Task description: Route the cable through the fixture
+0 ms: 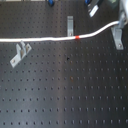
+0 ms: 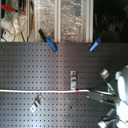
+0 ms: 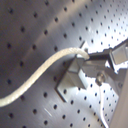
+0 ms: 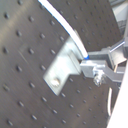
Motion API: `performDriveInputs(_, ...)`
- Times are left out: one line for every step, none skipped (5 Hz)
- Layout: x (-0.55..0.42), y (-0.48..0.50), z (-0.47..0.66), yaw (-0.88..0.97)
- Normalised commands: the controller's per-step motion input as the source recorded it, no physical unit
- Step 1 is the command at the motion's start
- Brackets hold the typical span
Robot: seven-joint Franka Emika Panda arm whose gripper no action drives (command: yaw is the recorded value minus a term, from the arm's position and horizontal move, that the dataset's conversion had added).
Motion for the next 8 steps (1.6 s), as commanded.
performDriveInputs(0.0,-0.019,0.02,0.0)
performDriveInputs(-0.473,-0.138,0.24,0.0)
performDriveInputs(0.0,-0.008,0.01,0.0)
performDriveInputs(0.0,0.0,0.0,0.0)
performDriveInputs(0.0,0.0,0.01,0.0)
performDriveInputs(0.01,0.214,0.03,0.09)
performDriveInputs(0.001,0.009,0.01,0.0)
performDriveInputs(-0.004,0.177,0.19,0.0)
